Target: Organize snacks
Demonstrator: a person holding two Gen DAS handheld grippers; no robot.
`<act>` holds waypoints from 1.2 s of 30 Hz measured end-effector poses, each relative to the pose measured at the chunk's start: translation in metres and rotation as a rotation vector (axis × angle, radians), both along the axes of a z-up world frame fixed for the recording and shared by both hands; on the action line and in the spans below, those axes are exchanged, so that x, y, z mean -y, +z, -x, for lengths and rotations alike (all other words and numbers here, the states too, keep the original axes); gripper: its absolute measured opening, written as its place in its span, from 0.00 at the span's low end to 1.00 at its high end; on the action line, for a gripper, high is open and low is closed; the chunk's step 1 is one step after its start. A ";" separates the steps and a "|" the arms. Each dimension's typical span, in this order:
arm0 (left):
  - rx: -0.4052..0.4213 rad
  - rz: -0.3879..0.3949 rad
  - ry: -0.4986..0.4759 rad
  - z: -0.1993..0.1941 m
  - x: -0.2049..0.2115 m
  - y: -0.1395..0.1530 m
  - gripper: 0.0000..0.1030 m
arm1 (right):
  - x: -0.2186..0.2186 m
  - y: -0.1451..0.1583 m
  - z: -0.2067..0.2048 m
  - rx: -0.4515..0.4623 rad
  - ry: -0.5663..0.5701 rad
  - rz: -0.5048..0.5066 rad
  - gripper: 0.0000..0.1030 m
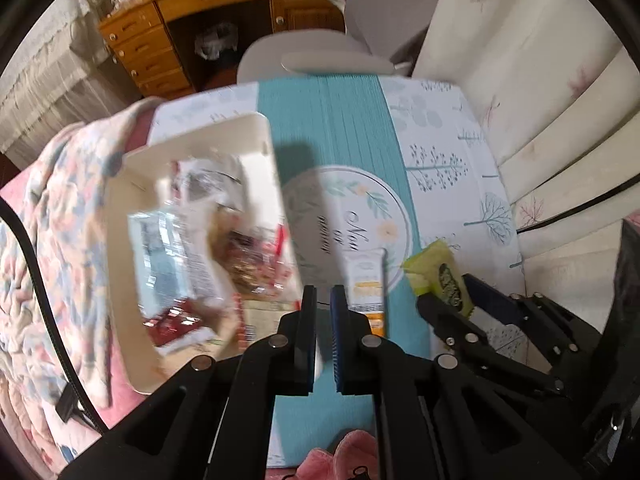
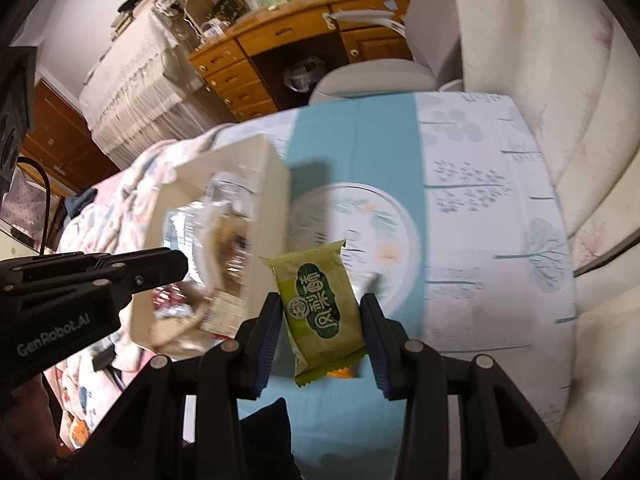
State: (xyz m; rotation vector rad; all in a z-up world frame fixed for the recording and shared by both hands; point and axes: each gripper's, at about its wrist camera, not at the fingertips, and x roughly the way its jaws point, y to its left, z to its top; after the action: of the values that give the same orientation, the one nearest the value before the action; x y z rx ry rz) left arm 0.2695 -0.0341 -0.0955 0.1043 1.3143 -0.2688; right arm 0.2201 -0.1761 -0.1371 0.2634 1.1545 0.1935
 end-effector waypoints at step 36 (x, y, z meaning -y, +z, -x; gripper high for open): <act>0.144 0.076 -0.014 0.028 -0.186 -0.046 0.54 | -0.076 -0.049 0.038 0.144 -0.262 -0.045 0.47</act>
State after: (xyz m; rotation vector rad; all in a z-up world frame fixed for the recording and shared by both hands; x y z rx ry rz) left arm 0.2415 0.1516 -0.1417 0.0675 1.1593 -0.3177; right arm 0.1823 -0.1001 -0.1864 0.4301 0.9631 0.0072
